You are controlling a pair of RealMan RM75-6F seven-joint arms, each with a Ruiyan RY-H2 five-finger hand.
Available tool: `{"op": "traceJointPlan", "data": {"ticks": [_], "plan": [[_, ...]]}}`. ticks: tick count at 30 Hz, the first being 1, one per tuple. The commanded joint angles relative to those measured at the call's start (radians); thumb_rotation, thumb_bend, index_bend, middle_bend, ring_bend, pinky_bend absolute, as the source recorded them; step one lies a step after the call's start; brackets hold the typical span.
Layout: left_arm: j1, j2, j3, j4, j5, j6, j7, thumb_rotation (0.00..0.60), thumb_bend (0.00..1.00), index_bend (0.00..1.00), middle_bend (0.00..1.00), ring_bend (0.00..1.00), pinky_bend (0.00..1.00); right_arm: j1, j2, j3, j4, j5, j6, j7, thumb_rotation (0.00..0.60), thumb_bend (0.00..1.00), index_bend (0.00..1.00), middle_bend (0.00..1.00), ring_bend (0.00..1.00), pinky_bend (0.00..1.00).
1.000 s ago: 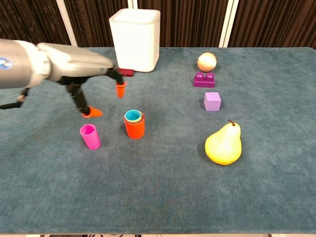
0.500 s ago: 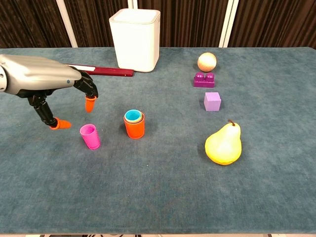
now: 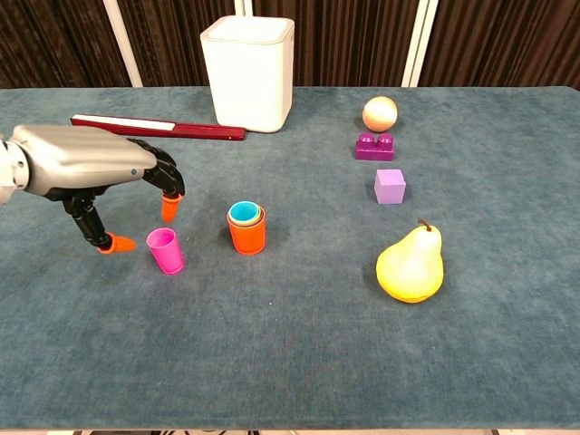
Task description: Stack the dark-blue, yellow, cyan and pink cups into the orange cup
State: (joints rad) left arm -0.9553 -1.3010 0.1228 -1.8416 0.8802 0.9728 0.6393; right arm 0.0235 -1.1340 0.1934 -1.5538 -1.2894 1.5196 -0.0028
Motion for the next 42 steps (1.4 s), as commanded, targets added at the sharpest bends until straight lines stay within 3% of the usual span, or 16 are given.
{"op": "traceJointPlan", "data": {"ticks": [1, 22, 35, 42], "plan": [[0.004, -0.013, -0.004, 0.012, 0.0, 0.003, 0.01, 0.6, 0.27, 0.38, 0.16, 0.0, 0.0, 0.0, 0.0, 0.001, 0.0, 0.001, 0.001, 0.001, 0.6, 0.42, 0.04, 0.0, 0.06, 0.0], [0.008, -0.077, -0.023, 0.056, -0.011, -0.007, 0.053, 0.6, 0.31, 0.44, 0.18, 0.0, 0.0, -0.001, 0.002, 0.002, 0.001, 0.003, -0.002, 0.005, 0.6, 0.42, 0.04, 0.0, 0.06, 0.0], [0.013, -0.089, -0.03, 0.061, -0.009, -0.002, 0.07, 0.6, 0.36, 0.48, 0.2, 0.0, 0.0, -0.002, 0.002, 0.003, 0.001, 0.003, 0.001, 0.007, 0.6, 0.42, 0.04, 0.0, 0.06, 0.0], [0.019, -0.068, -0.06, 0.037, 0.026, 0.027, 0.052, 0.6, 0.36, 0.49, 0.2, 0.0, 0.0, -0.001, 0.001, 0.003, 0.002, 0.004, -0.001, 0.008, 0.6, 0.42, 0.04, 0.0, 0.06, 0.0]]}}
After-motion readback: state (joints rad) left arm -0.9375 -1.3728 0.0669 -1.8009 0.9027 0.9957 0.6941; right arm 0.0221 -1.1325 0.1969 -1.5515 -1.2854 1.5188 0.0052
